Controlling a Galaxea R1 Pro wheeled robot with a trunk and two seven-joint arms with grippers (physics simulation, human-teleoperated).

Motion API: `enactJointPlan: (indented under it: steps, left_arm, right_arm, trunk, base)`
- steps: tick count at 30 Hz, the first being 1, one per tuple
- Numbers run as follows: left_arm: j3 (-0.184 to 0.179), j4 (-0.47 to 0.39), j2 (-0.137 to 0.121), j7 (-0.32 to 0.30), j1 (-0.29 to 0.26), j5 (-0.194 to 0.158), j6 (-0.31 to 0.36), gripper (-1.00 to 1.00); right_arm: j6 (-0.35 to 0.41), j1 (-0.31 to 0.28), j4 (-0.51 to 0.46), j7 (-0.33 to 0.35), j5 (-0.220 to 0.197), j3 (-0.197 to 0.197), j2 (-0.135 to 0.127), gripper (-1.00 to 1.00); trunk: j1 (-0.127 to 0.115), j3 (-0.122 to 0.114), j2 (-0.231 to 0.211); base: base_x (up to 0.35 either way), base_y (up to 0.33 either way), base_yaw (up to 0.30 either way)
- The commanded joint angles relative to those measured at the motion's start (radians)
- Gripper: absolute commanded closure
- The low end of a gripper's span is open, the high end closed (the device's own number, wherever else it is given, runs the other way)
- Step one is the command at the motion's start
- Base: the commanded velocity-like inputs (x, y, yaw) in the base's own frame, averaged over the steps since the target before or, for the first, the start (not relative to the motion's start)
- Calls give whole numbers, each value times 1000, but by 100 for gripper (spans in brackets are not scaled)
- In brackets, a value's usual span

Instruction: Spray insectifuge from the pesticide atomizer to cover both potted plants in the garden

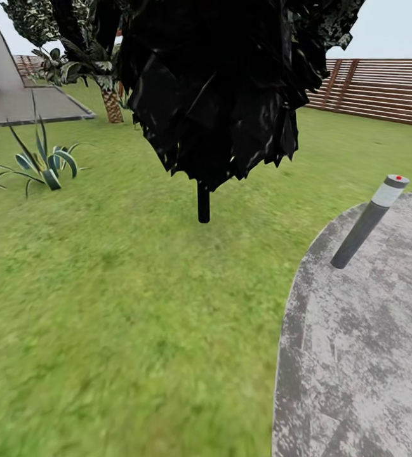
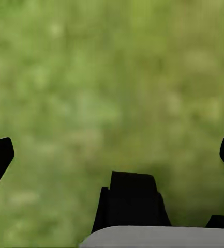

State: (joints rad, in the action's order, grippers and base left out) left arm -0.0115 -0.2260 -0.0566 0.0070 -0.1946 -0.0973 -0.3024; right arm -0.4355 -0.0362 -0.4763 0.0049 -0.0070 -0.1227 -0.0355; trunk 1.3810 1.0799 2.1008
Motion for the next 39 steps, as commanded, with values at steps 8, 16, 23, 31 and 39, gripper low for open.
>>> enactJointPlan:
  steps: [8,16,23,31,39]
  left_arm:
    - [-2,1,0,-1,0,-10,-3,-100]
    - [-2,1,0,-1,0,-10,-3,-100]
    - [-2,1,0,-1,0,-10,-3,-100]
    - [-2,1,0,0,0,-10,-3,-100]
    - [-2,1,0,1,0,-10,-3,-100]
  right_arm:
    - [-3,-1,1,1,-1,-2,0,-100]
    - [-3,-1,1,6,0,2,0,-100]
    - [-5,-1,-4,5,1,2,-2,-100]
    - [-3,-1,-5,6,-2,-1,-6,-100]
    - [-3,-1,-1,4,-2,-2,-6,-100]
  trunk:
    - [0,6,0]
    - [0,3,0]
    - [0,-1,0]
    - [0,-4,0]
    - [0,-9,0]
  base:
    - [332,81,-248]
    - [332,80,-288]
    - [332,80,-121]
    - [332,86,-109]
    - [235,86,-267]
